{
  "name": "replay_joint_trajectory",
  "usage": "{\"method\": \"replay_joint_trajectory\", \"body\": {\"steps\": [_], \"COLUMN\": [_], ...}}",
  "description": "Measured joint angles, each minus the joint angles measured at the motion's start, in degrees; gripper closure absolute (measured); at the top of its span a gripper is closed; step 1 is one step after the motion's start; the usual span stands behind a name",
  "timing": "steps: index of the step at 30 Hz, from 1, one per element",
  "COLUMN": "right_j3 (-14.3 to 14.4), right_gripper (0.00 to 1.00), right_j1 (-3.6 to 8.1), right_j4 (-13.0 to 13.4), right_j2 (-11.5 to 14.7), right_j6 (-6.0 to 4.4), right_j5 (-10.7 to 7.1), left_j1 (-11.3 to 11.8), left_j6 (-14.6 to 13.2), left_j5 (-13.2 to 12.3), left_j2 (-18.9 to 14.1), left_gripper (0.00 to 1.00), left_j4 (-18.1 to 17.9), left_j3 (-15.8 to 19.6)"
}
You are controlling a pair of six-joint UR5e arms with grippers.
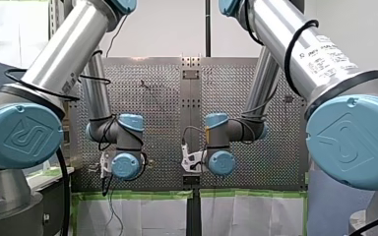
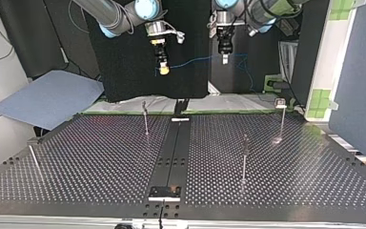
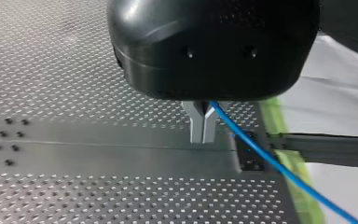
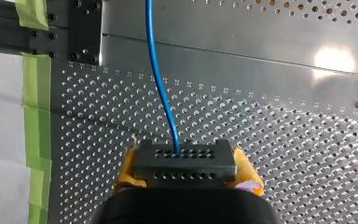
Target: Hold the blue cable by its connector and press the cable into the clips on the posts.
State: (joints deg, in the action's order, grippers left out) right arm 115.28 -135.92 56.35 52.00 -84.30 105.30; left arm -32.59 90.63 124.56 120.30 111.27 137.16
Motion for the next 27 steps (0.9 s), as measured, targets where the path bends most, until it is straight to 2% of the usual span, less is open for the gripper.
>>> {"method": "replay_joint_trajectory", "body": {"steps": [4, 10, 23, 25, 27], "right_j3": [0.0, 0.0, -0.1, -0.5, -1.3], "right_gripper": [1.00, 1.00, 1.00, 1.00, 1.00], "right_j1": [0.00, 0.00, 0.05, 0.33, 0.33], "right_j4": [0.0, 0.0, -0.1, -0.5, -1.3], "right_j2": [0.0, 0.0, -0.1, -0.1, 0.3], "right_j6": [0.00, 0.00, 0.06, 0.18, -0.12], "right_j5": [0.00, 0.00, 0.06, 0.52, 1.05], "left_j1": [-1.0, -1.2, -1.2, -1.1, -0.9], "left_j6": [-1.8, -2.6, -2.5, -1.9, -1.2], "left_j5": [1.5, 1.9, 1.8, 1.8, 2.1], "left_j2": [0.3, 0.3, 0.2, -0.3, -1.1], "left_gripper": [1.00, 1.00, 1.00, 1.00, 1.00], "left_j4": [1.1, 1.4, 1.3, 1.1, 1.3], "left_j3": [0.0, 0.0, 0.0, -0.1, -0.1]}}
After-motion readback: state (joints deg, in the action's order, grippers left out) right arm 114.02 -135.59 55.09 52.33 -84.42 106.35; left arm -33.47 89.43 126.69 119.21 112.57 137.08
